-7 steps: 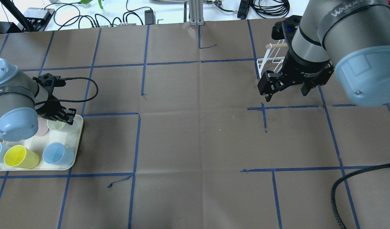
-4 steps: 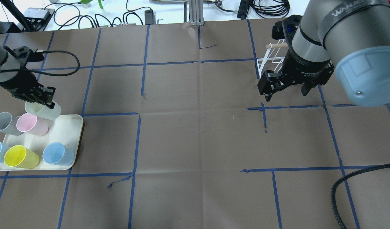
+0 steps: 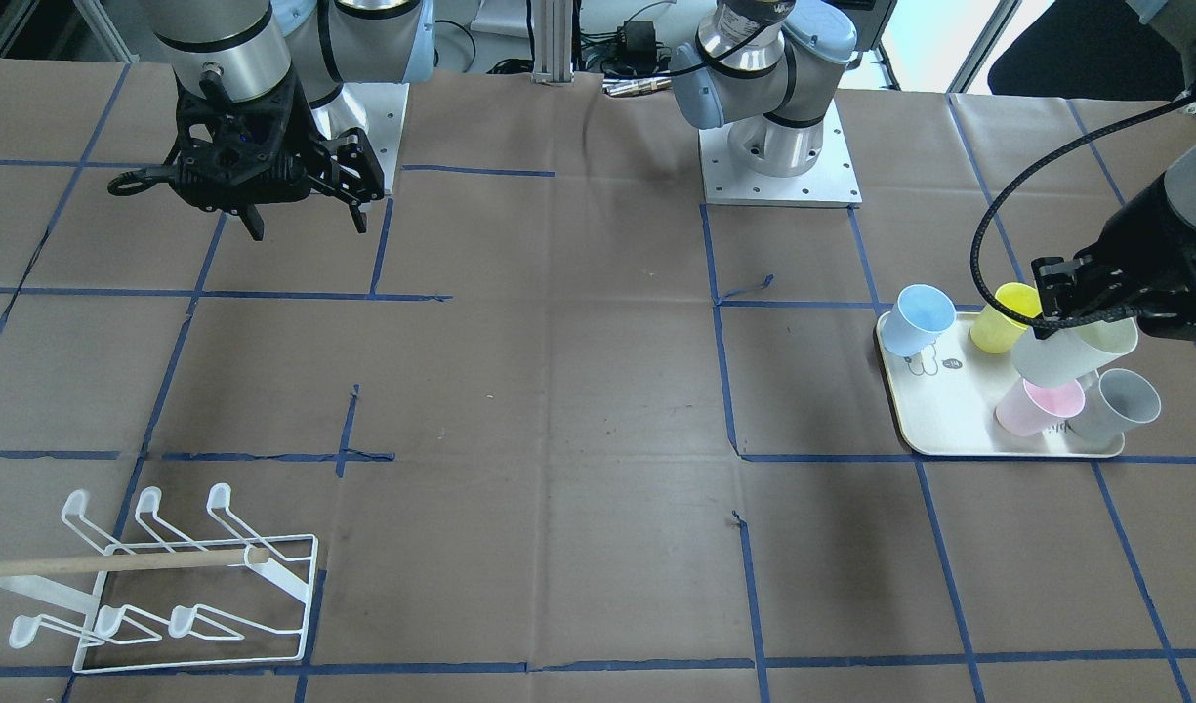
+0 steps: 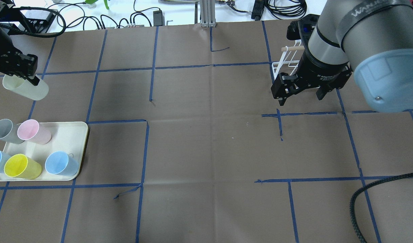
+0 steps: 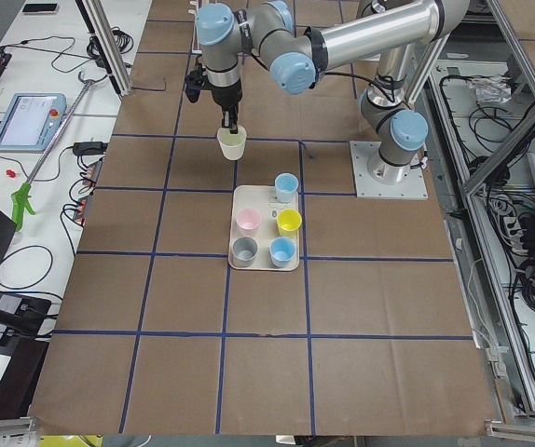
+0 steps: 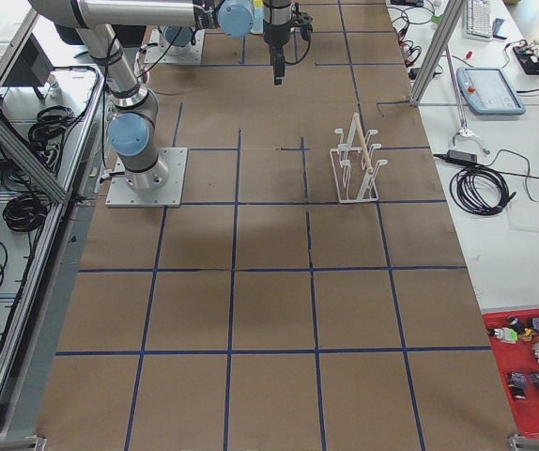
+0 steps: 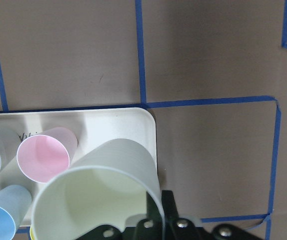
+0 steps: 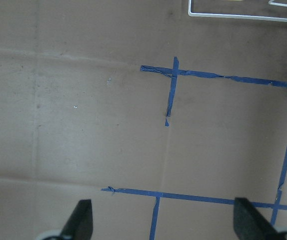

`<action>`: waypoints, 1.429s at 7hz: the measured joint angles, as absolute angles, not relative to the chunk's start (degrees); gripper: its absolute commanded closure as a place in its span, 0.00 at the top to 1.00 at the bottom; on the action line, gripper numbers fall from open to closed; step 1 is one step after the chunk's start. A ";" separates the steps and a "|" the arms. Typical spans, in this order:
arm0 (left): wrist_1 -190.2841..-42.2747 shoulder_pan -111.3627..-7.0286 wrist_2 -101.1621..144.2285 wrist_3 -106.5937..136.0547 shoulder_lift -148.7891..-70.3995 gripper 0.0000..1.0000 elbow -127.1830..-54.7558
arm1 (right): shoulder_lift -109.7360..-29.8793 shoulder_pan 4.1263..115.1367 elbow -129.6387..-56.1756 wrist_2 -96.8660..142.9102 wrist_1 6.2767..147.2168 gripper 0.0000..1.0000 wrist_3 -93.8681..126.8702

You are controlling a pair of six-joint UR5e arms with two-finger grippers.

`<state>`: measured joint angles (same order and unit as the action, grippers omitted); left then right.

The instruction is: Transfer IKEA cup to right arm and place on rack

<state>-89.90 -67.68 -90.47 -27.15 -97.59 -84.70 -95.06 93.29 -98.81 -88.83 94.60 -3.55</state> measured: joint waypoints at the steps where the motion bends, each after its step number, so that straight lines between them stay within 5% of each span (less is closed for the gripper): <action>1: -87.19 -68.89 -89.35 -27.03 -97.66 0.00 -84.96 | -95.21 93.22 -98.90 -86.57 95.63 1.00 -3.49; 10: -9.22 -83.56 -55.82 -20.52 -95.47 0.00 -118.62 | -97.10 90.14 -105.50 -60.26 123.19 0.99 17.18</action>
<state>-9.22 -83.56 -55.82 -20.52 -95.47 -118.62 -97.10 90.14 -105.50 -60.26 123.19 17.18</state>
